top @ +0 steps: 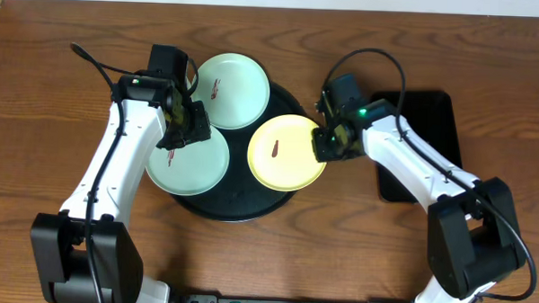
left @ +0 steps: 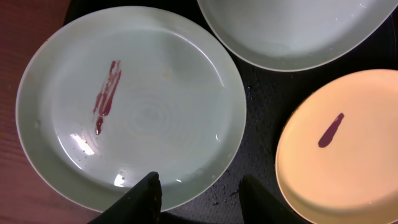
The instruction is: Clean dirty plates on tray and stack at the side
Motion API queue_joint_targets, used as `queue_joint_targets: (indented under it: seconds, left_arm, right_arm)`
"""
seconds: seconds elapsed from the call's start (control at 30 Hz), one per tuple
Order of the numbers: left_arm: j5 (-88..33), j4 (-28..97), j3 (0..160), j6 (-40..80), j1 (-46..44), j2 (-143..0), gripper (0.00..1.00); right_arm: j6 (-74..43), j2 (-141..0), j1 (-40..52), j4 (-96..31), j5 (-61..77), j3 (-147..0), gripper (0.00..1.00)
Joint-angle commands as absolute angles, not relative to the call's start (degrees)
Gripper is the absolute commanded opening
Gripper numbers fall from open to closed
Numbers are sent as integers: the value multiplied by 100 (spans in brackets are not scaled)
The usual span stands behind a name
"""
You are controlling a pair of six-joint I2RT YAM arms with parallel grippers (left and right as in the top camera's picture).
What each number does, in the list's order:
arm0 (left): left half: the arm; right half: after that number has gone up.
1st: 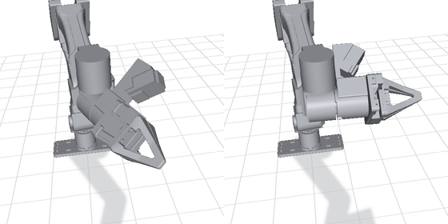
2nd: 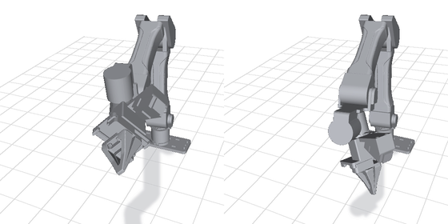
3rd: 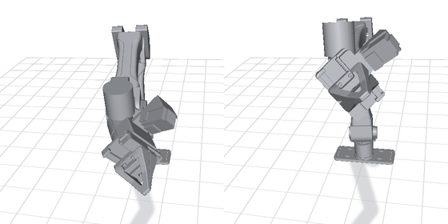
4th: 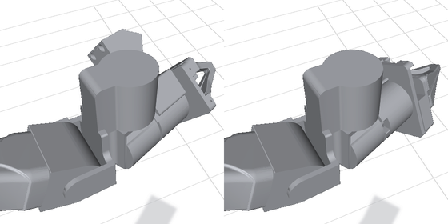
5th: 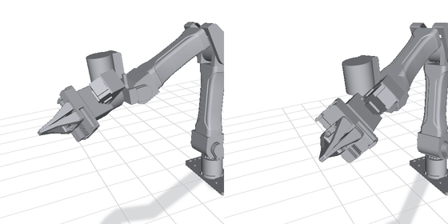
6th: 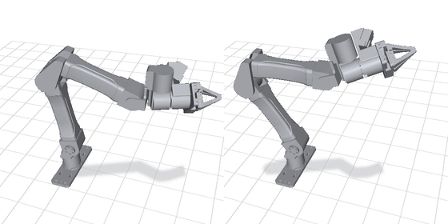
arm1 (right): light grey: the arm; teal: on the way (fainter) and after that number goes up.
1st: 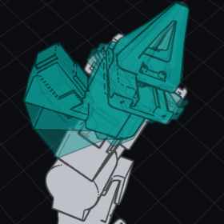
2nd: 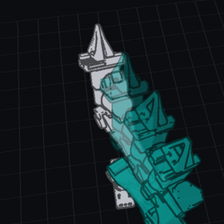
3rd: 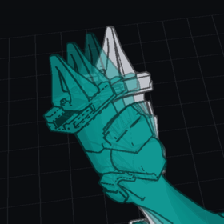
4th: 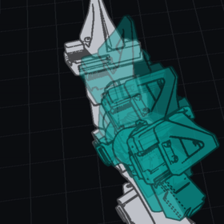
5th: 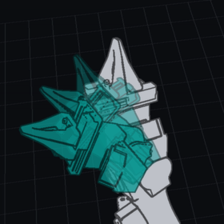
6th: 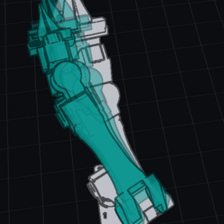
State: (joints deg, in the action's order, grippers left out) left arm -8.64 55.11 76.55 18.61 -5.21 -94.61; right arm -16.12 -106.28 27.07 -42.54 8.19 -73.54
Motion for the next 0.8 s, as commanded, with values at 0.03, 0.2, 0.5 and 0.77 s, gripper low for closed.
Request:
queue_joint_targets:
  seconds: [0.03,0.2,0.5,0.77]
  left_arm:
    - [-834,5522,7634,1826,-523,-9323,43]
    - [-834,5522,7634,1826,-523,-9323,43]
    - [-834,5522,7634,1824,-523,-9323,43]
    - [-834,5522,7634,1826,-523,-9323,44]
  right_arm:
    - [-1625,-10645,2945,-4239,926,-7303,38]
    - [-1629,-10648,3076,-4147,932,-7303,38]
    - [-1494,-10578,2888,-4165,974,-7476,45]
    - [-1288,-10565,2287,-4075,1544,-8031,65]
